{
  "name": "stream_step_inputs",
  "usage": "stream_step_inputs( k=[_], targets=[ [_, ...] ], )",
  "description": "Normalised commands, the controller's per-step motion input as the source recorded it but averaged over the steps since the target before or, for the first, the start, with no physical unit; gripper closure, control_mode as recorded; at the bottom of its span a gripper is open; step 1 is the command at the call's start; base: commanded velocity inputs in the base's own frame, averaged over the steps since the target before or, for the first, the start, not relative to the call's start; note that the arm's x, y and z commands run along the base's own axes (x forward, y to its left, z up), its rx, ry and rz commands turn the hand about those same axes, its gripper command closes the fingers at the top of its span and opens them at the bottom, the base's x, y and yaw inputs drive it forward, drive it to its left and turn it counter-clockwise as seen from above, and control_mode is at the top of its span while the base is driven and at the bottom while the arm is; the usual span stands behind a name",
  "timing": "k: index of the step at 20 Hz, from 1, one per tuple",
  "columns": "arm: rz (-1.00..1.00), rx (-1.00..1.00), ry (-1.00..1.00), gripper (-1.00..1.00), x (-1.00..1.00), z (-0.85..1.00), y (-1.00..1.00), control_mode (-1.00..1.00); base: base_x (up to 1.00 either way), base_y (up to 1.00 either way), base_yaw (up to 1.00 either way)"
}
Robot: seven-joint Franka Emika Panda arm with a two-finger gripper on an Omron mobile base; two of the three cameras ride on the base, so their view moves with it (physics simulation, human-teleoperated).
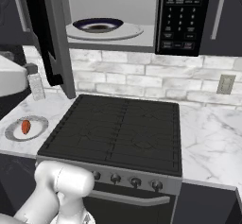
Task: Pick the sweet potato from the counter and place it in the microwave. Then turn on the microwave.
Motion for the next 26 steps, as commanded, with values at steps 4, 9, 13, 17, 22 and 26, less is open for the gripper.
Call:
stream_step_inputs(
  k=[4,9,13,17,22,26],
  targets=[
    [0.04,0.09,0.17,-1.00,-0.11,0.04,-0.64,-1.00,0.00,0.00,0.00],
    [0.18,0.27,0.12,-1.00,0.00,-0.05,-0.65,-1.00,0.00,0.00,0.00],
    [0.20,0.27,0.02,-1.00,0.00,-0.27,-0.39,-1.00,0.00,0.00,0.00],
    [0.16,0.26,0.00,-1.00,0.05,-0.42,-0.15,-1.00,0.00,0.00,0.00],
    [0.12,0.24,0.00,-1.00,0.34,-0.13,-0.12,-1.00,0.00,0.00,0.00],
    [0.08,0.23,-0.01,-1.00,0.59,-0.16,-0.07,-1.00,0.00,0.00,0.00]
  ],
)
